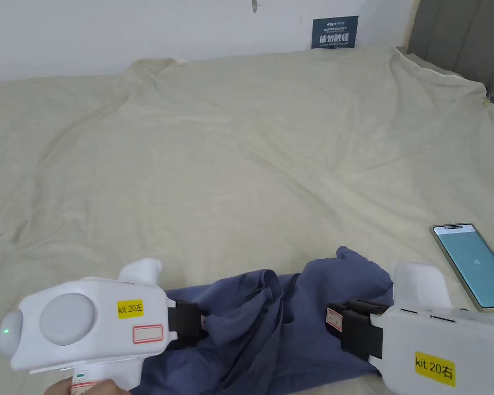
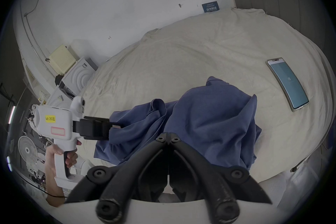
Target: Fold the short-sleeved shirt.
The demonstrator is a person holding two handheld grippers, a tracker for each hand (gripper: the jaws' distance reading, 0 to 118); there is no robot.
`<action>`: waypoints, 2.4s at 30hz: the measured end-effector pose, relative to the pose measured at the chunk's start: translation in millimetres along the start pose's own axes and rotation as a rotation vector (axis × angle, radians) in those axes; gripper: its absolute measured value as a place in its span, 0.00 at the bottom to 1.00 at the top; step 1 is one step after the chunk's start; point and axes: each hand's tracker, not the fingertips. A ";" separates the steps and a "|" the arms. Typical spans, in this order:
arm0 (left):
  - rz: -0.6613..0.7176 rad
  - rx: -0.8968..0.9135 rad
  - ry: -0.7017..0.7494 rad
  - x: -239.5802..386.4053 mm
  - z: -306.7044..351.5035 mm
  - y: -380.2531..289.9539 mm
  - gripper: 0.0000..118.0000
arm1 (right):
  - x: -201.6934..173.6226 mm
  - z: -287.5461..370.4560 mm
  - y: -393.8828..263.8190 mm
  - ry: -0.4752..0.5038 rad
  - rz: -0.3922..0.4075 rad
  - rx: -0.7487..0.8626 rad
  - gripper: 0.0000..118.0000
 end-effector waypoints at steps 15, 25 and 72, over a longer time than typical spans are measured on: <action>-0.092 -0.113 -0.171 46.7 -33.2 -12.2 0.04 | 13.1 8.0 3.3 -0.026 -0.021 0.016 0.00; -0.114 -0.100 -0.149 53.0 -24.9 -18.6 0.04 | 14.1 13.3 1.6 -0.067 -0.021 0.018 0.00; 0.384 -0.032 -0.359 -108.3 5.8 -6.6 0.09 | -13.4 -27.2 8.0 -0.080 0.038 -0.078 0.00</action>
